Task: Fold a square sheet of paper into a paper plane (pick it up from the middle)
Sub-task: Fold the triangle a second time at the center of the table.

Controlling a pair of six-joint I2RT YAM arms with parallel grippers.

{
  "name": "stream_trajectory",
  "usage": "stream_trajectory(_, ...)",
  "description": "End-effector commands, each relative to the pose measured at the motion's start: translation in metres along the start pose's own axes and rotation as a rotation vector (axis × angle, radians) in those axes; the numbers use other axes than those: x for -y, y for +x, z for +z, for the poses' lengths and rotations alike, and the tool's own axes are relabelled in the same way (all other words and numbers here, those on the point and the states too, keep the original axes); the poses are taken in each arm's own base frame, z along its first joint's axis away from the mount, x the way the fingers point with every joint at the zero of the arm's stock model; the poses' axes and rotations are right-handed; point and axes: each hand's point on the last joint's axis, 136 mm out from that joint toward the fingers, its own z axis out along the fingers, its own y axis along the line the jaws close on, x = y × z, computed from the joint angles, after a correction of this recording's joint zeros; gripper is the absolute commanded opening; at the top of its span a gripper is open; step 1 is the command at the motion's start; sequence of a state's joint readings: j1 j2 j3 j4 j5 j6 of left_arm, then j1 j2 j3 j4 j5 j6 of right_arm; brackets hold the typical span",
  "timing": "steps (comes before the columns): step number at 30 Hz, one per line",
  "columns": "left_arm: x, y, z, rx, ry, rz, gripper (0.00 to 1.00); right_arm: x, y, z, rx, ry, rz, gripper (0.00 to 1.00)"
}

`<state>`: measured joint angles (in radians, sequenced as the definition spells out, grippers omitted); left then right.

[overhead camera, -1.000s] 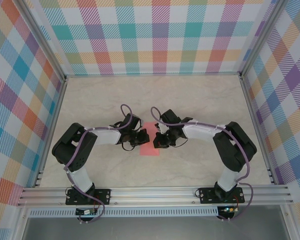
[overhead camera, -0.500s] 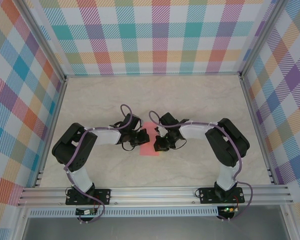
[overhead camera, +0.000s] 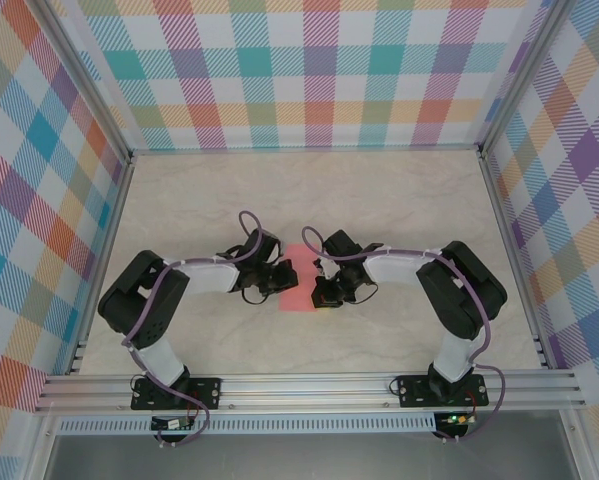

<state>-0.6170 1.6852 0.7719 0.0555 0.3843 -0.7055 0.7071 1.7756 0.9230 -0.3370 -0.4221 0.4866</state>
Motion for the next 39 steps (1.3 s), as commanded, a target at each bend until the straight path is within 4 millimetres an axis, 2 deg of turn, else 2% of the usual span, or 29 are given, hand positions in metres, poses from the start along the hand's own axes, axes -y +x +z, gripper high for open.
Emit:
stream_trajectory(1, 0.025, 0.007, -0.011, 0.037, 0.093, 0.018, 0.05, 0.029, 0.025, 0.009, -0.077, 0.098, 0.069, 0.00)
stream_trajectory(4, 0.030, 0.013, -0.012, 0.059, 0.105, 0.025, 0.07, 0.030, 0.027, 0.012, -0.085, 0.099, 0.074, 0.00)
stream_trajectory(9, 0.027, 0.026, 0.000, 0.033, 0.076, 0.033, 0.06, 0.032, 0.027, 0.013, -0.090, 0.101, 0.080, 0.00)
stream_trajectory(15, 0.025, 0.030, 0.012, 0.004, 0.061, 0.045, 0.04, 0.032, 0.027, 0.013, -0.092, 0.104, 0.082, 0.00)
stream_trajectory(20, 0.018, 0.033, 0.019, -0.009, 0.041, 0.044, 0.04, 0.033, 0.028, 0.014, -0.094, 0.109, 0.084, 0.00)
stream_trajectory(24, 0.005, 0.033, 0.023, -0.004, -0.008, 0.046, 0.04, 0.038, 0.030, 0.015, -0.102, 0.126, 0.085, 0.00)
stream_trajectory(30, -0.017, 0.021, 0.018, 0.037, -0.119, 0.062, 0.03, 0.057, 0.039, 0.015, -0.124, 0.213, 0.087, 0.00)
stream_trajectory(34, -0.032, 0.004, 0.011, 0.073, -0.150, 0.046, 0.03, 0.067, 0.044, 0.015, -0.139, 0.255, 0.088, 0.00)
stream_trajectory(39, -0.050, -0.021, 0.000, 0.120, -0.165, 0.025, 0.03, 0.068, 0.046, 0.015, -0.139, 0.259, 0.089, 0.00)
